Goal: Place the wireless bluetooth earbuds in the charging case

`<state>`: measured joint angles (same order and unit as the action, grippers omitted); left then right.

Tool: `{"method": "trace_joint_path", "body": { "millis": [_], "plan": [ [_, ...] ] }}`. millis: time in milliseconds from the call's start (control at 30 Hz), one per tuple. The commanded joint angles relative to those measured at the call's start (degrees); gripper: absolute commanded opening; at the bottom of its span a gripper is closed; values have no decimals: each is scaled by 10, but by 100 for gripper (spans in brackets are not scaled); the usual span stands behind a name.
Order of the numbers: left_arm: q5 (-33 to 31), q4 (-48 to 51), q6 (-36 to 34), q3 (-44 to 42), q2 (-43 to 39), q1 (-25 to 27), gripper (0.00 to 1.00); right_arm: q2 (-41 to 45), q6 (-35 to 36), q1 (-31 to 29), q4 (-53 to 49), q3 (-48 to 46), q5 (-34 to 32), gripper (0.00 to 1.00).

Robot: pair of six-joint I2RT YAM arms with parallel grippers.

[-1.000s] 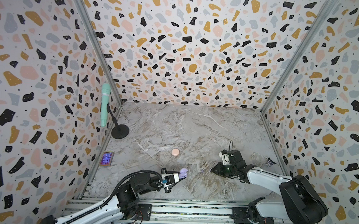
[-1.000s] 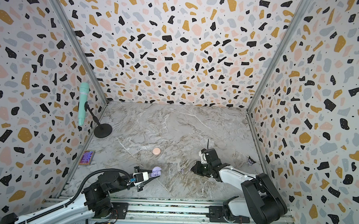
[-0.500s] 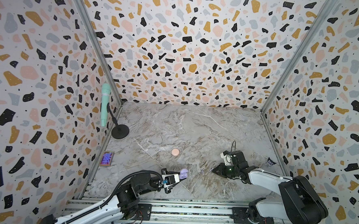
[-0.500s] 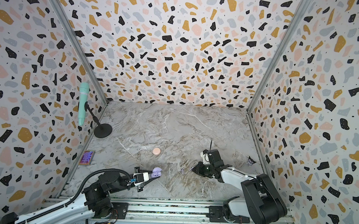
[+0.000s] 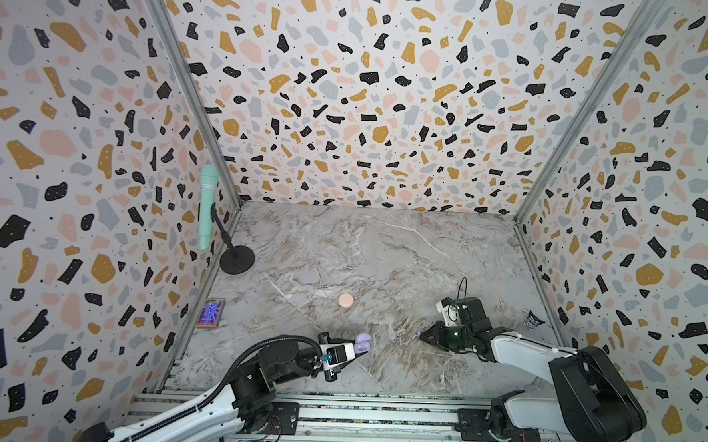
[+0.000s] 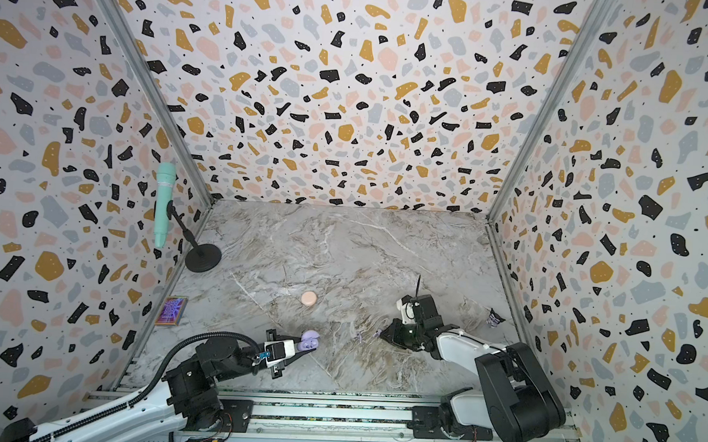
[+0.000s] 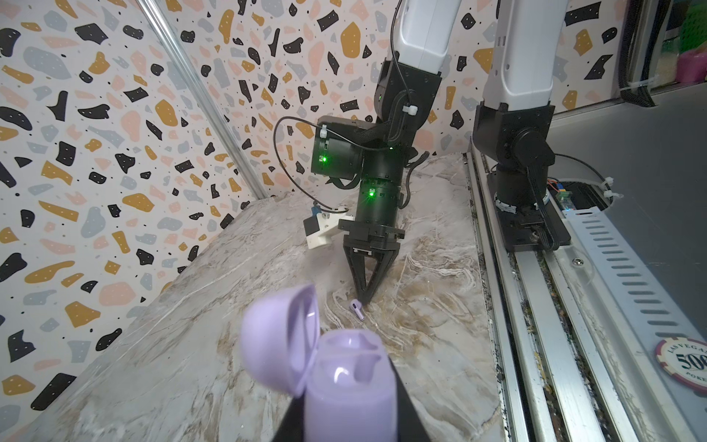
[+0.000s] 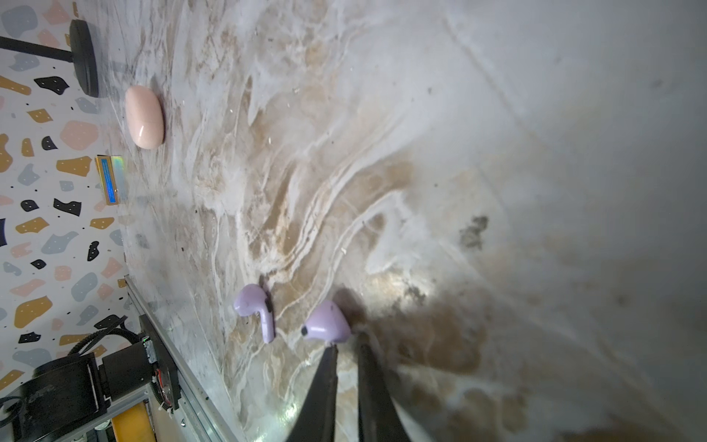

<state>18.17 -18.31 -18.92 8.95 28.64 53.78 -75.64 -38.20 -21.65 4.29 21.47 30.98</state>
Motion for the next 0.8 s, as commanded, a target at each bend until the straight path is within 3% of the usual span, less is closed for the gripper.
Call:
{"method": "trace_joint_path", "body": {
  "millis": [0,267,400,500,600,767],
  "plan": [
    [10,-20,-9,19,-2,3,0,20,8,4,-38,-8,-7,18],
    [11,-17,-11,19,-5,4,0,77,10,3,-81,18,-18,28],
    [11,-17,-11,19,-4,3,0,74,-20,-10,-121,40,-53,58],
    [11,-16,-12,20,-6,4,0,76,-56,-50,-185,77,-135,77],
    [8,-15,-12,20,-13,3,0,78,-105,-97,-236,115,-198,80],
    [14,-16,-11,20,-15,3,0,48,-163,-145,-308,183,-264,76]
  ]
}}
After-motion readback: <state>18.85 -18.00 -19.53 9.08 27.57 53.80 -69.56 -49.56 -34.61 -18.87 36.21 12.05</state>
